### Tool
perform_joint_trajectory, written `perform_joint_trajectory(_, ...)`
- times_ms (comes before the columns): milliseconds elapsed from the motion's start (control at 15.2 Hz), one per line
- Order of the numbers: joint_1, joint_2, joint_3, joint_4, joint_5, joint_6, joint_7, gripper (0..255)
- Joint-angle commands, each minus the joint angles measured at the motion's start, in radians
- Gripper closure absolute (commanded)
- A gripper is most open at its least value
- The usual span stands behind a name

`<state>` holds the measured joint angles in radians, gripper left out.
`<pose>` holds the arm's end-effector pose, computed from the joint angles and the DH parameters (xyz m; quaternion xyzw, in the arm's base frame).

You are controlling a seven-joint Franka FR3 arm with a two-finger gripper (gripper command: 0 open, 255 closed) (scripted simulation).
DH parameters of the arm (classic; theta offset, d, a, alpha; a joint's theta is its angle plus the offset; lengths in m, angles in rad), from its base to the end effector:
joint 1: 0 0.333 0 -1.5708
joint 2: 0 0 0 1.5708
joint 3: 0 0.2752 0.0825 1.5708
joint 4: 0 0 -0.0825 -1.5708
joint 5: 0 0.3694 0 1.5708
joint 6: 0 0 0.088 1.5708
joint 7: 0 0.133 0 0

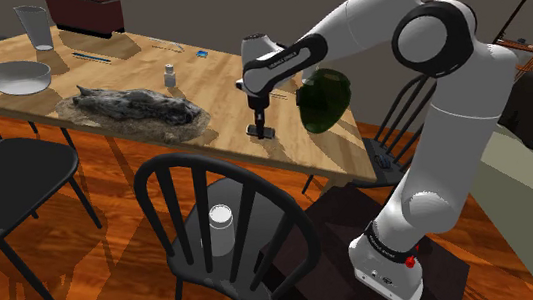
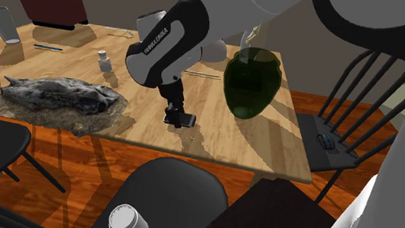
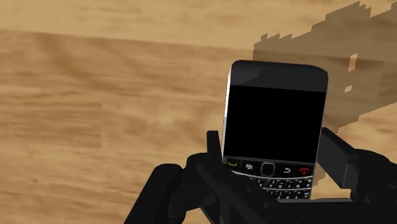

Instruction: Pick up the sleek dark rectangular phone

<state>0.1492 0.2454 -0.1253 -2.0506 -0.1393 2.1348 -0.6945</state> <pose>0.5442 0.0035 0.2530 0.9151 0.3889 -0.0988 0.0407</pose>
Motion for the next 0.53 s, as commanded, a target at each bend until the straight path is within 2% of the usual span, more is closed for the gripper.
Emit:
perform_joint_trajectory(0,0.000,-0.012,0.000,0.009,0.000,-0.022,-0.003,255)
perform_joint_trajectory(462,0.003,-0.062,0.000,0.044,0.000,-0.105,-0.011,255)
